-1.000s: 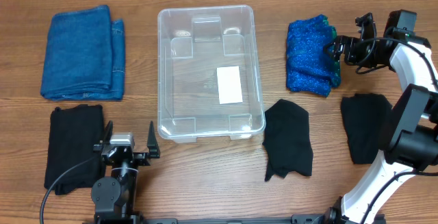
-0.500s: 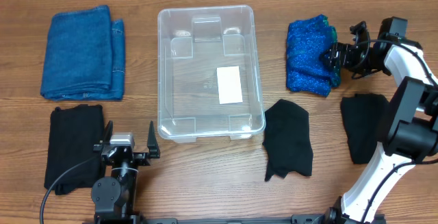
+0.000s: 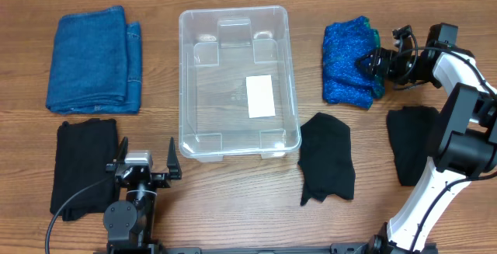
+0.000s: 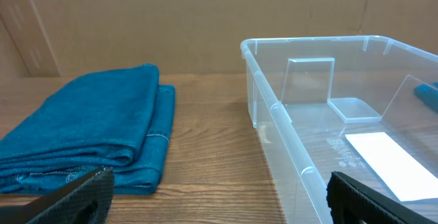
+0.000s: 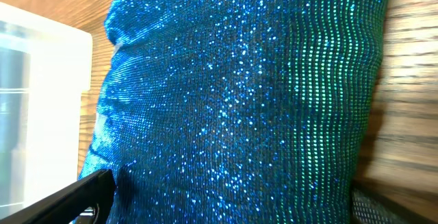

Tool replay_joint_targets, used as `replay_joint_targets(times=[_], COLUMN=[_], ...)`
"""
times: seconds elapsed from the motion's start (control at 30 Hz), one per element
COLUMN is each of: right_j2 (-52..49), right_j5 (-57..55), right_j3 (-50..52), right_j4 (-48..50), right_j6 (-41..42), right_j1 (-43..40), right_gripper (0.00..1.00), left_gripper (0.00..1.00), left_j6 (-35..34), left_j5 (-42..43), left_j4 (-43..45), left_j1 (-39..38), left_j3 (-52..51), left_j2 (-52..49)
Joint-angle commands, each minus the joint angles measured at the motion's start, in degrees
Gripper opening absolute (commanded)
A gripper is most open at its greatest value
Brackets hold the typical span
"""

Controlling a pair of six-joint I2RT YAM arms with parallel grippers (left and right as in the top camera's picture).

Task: Pack container
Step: 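Close the right gripper on the sparkly blue cloth's edge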

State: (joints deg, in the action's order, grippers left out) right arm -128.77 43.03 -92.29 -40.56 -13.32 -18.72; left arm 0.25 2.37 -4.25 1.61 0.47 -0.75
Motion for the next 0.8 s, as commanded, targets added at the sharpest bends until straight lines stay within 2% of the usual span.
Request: replay_joint_targets(times=[0.0, 0.33, 0.47, 0.53, 0.63, 0.77], right_j2=[-0.5, -3.3, -4.0, -4.0, -4.0, -4.0], right_j5=[3.4, 2.1, -1.4, -1.5, -1.4, -1.3], right_j3=[-1.0, -1.0, -1.0, -1.0, -1.0, -1.0], right_j4=[0.1, -0.7, -1.1, -1.1, -1.1, -1.6], right_j6=[-0.2, -0.2, -0.2, -0.2, -0.2, -0.1], right_j1=[0.3, 0.4, 0.4, 0.4, 0.4, 0.4], right_gripper=[1.0, 1.0, 0.95, 0.89, 0.72, 0.62], left_gripper=[1.0, 1.0, 1.0, 1.0, 1.0, 1.0], left_j6=[1.1, 1.1, 1.1, 1.1, 1.1, 1.1], left_j5=[0.0, 0.0, 0.0, 0.0, 0.0, 0.0], left_j4=[0.0, 0.0, 0.0, 0.0, 0.0, 0.0], left_j1=[0.3, 0.3, 0.3, 0.3, 0.3, 0.3], left_j3=[-0.2, -0.2, -0.2, -0.2, -0.2, -0.2], left_j2=[0.4, 0.4, 0.4, 0.4, 0.4, 0.4])
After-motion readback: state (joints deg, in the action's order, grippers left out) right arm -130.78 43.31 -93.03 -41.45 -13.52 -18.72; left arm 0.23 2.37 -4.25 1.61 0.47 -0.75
